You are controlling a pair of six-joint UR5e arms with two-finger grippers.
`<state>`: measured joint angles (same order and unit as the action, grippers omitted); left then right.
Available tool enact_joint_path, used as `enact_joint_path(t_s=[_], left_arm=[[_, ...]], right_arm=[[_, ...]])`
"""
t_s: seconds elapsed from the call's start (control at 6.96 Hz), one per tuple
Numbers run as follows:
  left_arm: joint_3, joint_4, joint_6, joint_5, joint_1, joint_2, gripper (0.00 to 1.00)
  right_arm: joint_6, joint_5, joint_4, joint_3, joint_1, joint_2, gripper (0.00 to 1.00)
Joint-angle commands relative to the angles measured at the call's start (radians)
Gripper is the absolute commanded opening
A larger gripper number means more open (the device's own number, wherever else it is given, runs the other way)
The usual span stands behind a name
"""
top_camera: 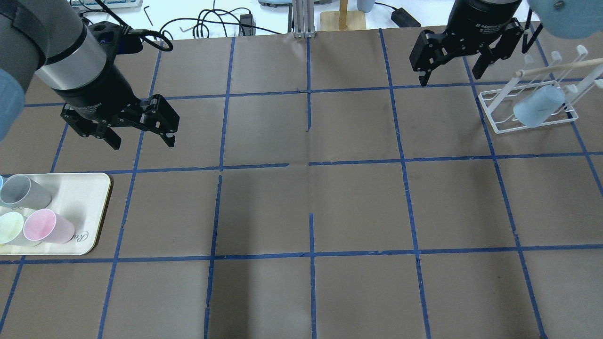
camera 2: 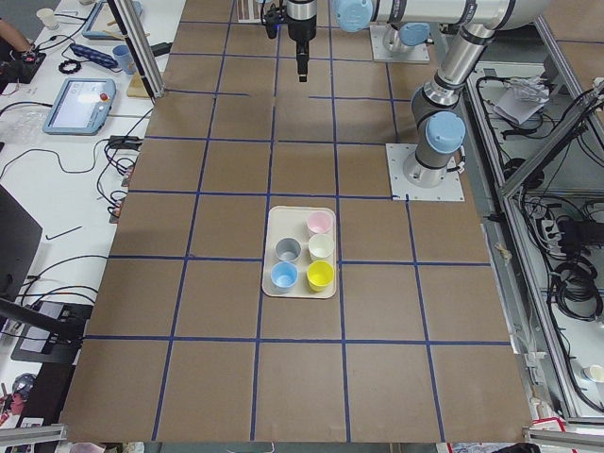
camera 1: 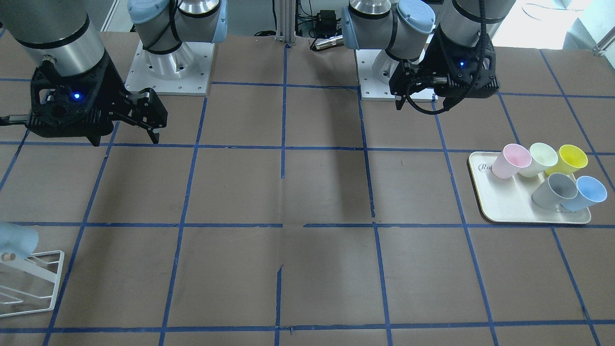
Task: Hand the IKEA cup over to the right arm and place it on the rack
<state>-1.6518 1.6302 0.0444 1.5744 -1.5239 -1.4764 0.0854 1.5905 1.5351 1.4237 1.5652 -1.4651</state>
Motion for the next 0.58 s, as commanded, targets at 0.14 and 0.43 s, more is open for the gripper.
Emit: enact_joint_path(t_s=[0.14, 0.43], left_arm=[[0.000, -0.003, -0.001, -0.008, 0.001, 0.005, 1.00], [0.001, -0.001, -0.001, -0.013, -0.001, 0.001, 1.00]], right_arm=[[-0.001, -0.001, -0.004, 0.000, -0.005, 0.000, 1.00], [-0.003, 0.000, -0.010, 0.000, -0.005, -0.001, 1.00]])
